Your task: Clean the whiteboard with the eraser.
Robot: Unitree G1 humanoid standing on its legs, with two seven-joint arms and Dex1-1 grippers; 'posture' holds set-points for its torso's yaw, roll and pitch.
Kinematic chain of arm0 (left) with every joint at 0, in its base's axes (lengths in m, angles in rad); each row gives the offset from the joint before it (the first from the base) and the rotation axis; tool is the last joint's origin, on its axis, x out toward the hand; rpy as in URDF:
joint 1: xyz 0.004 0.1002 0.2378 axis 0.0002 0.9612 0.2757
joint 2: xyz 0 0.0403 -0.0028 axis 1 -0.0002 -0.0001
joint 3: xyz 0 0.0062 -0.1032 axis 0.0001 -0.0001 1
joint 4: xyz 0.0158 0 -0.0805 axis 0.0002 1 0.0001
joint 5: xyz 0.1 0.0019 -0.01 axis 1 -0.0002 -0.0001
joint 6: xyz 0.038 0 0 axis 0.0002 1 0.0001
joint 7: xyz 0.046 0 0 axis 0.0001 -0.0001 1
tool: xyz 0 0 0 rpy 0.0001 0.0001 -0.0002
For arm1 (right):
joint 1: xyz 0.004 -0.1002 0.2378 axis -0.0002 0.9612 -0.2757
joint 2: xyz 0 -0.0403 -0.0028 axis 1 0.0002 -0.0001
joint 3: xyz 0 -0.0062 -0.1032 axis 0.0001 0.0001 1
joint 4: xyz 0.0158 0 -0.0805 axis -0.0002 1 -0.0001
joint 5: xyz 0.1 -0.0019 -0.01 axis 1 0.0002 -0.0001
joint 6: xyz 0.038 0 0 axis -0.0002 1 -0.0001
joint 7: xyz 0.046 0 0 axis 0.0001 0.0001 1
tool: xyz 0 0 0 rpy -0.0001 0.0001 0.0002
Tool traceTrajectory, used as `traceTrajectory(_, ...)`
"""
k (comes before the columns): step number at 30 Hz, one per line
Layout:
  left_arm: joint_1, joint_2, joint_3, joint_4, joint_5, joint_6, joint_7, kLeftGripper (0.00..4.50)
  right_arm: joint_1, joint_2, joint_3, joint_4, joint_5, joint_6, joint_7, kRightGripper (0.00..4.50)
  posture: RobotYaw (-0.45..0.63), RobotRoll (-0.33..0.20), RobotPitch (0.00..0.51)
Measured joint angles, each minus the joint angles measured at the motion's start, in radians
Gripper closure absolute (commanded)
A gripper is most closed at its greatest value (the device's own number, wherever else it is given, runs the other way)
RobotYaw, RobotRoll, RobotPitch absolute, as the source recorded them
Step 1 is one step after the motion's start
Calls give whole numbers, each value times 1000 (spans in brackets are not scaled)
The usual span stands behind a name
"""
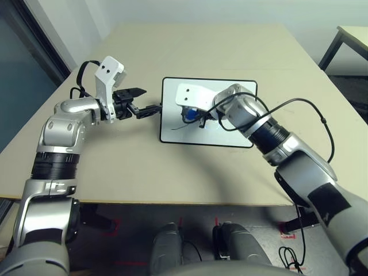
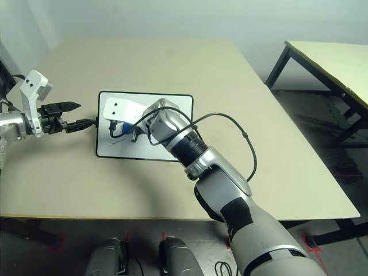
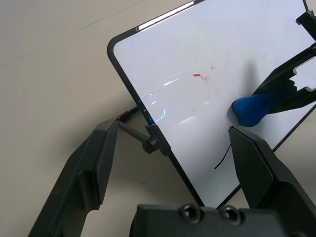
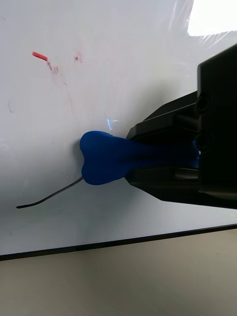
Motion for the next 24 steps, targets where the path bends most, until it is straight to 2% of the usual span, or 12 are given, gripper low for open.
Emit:
traceTrajectory(4,0,-2,0,0,0,0,1,0,-27,14,-3,43,-1,-11,-11,3916,-1,0,54)
traceTrajectory(9,2,-4,0,-1,-1,0,2,0,-176,54,-90,261,1,-120,-129,3917,3,0,49)
traceTrajectory(12,2,-4,0,-3,-1,0,3,0,-208,67,-121,331,1,-161,-155,3917,5,0,49)
traceTrajectory(17,3,-4,0,-7,-2,2,6,0,-139,67,-104,235,-3,-128,-98,3918,3,0,53)
traceTrajectory(20,5,-4,1,-9,-3,7,10,0,-28,40,-36,59,-8,-46,-23,3918,3,0,57)
traceTrajectory(24,6,-4,1,-9,-5,10,11,0,28,2,24,-51,-12,24,24,3918,3,0,57)
